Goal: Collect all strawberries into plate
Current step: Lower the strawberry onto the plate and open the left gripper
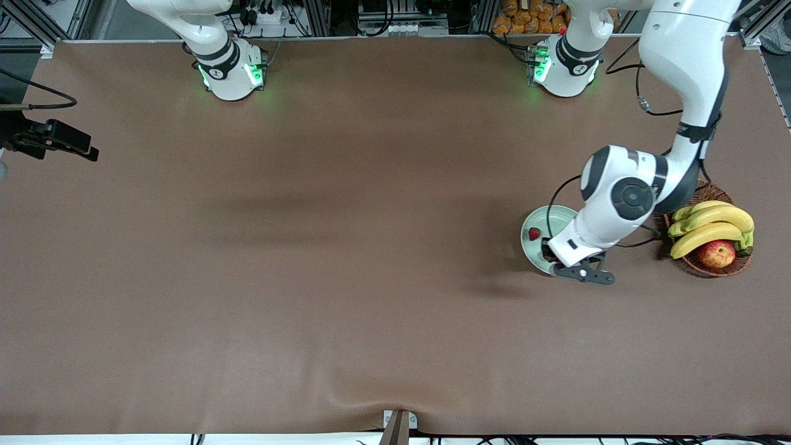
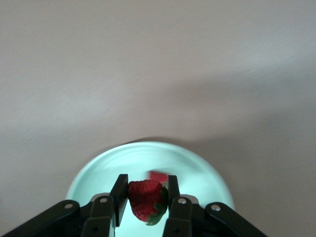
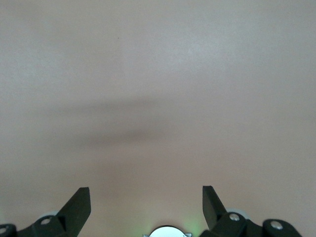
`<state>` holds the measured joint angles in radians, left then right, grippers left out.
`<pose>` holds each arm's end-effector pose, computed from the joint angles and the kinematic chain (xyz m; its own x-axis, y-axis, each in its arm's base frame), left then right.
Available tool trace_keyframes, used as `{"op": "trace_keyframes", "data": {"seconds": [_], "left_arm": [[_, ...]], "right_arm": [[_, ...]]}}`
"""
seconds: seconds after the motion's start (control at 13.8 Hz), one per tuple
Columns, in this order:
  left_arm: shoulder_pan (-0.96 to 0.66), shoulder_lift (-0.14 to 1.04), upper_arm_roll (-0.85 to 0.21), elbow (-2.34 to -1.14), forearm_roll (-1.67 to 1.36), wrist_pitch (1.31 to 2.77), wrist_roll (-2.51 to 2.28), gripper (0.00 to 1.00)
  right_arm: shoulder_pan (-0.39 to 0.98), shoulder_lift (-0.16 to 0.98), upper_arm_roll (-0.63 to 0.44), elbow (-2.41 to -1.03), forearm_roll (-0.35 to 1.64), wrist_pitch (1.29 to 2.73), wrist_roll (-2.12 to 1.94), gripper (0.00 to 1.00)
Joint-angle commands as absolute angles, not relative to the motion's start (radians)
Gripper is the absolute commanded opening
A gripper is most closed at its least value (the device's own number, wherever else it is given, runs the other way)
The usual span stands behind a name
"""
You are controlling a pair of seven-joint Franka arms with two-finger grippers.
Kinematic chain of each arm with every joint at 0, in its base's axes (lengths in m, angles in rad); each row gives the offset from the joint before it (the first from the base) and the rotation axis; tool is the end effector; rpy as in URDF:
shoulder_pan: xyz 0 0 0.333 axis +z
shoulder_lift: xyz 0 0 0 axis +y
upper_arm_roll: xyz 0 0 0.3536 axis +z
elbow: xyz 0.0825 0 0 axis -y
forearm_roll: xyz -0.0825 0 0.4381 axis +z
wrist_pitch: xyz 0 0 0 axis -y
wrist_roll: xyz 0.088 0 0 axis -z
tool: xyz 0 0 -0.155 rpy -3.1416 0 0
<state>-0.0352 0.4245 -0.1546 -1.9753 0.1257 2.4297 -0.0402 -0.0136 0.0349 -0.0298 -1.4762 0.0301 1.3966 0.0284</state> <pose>0.6599 -0.1214 0.2049 0.9732 -0.2269 0.0371 -0.2263 -0.9738 -0.0205 0.5966 -0.0205 0.6280 0.9912 -0.0663 -0.1149 -0.0697 -0.9972 -0.0257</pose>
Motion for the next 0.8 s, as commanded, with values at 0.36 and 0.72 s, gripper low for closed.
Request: {"op": "trace_keyframes", "data": {"seconds": [0.36, 0.72], "left_arm": [[0.043, 0.465, -0.198, -2.037, 0.137, 2.513, -0.003, 0.34], [0.04, 0.459, -0.199, -2.037, 0.133, 2.505, -0.02, 1.0]], "right_arm": [[-0.014, 0.049, -0.023, -1.447, 0.008, 1.384, 0.043, 1.0], [-0.011, 0.048, -0.023, -1.447, 0.009, 1.384, 0.043, 1.0]]}}
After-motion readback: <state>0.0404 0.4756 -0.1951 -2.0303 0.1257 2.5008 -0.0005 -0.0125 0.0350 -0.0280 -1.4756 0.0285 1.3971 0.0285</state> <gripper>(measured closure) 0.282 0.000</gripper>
